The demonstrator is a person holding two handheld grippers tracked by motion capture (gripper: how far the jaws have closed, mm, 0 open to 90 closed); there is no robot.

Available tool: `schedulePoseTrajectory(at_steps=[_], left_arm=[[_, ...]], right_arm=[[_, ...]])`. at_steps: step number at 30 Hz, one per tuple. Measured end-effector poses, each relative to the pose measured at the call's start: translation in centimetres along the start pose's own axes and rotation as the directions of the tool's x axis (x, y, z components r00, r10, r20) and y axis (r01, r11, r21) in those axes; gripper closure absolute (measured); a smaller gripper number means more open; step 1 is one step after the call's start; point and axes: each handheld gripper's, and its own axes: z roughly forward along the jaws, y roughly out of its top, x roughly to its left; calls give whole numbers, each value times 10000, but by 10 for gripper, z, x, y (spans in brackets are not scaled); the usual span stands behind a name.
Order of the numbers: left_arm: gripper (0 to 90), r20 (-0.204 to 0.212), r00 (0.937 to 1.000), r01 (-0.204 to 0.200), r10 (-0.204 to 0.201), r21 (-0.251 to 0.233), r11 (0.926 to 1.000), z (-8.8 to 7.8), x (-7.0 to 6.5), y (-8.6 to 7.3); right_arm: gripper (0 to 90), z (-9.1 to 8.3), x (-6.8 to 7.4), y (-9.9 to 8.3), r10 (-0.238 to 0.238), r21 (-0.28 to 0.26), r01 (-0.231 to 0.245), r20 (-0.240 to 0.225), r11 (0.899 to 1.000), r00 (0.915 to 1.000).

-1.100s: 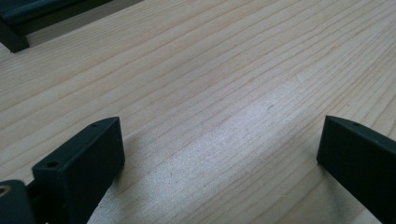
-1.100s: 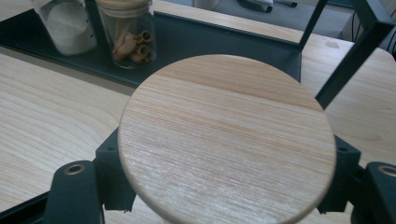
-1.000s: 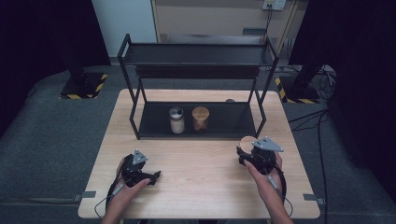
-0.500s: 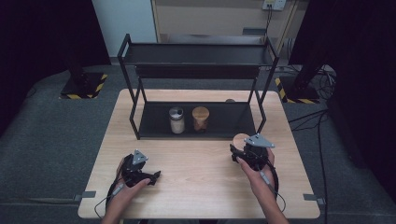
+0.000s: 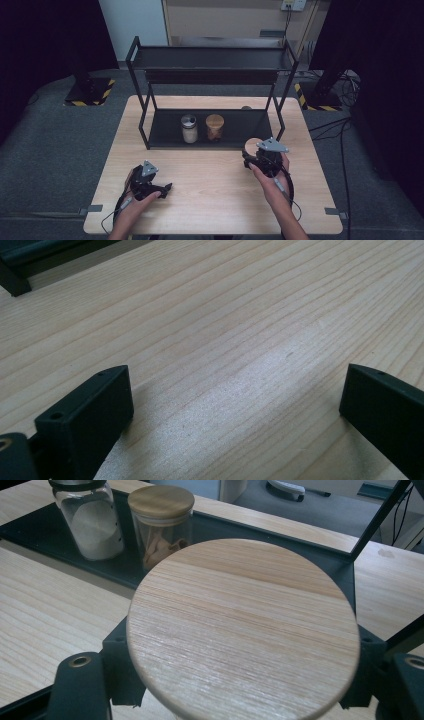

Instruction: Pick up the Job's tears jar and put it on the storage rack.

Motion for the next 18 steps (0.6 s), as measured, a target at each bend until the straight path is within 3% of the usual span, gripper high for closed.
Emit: schedulePoseTrajectory(at_steps=[18], left_arm=[[0,6,10000,3,-3,1,10000,0,0,0]], right_arm=[[261,19,3,16,-32,29,33,-158,10000,9999]])
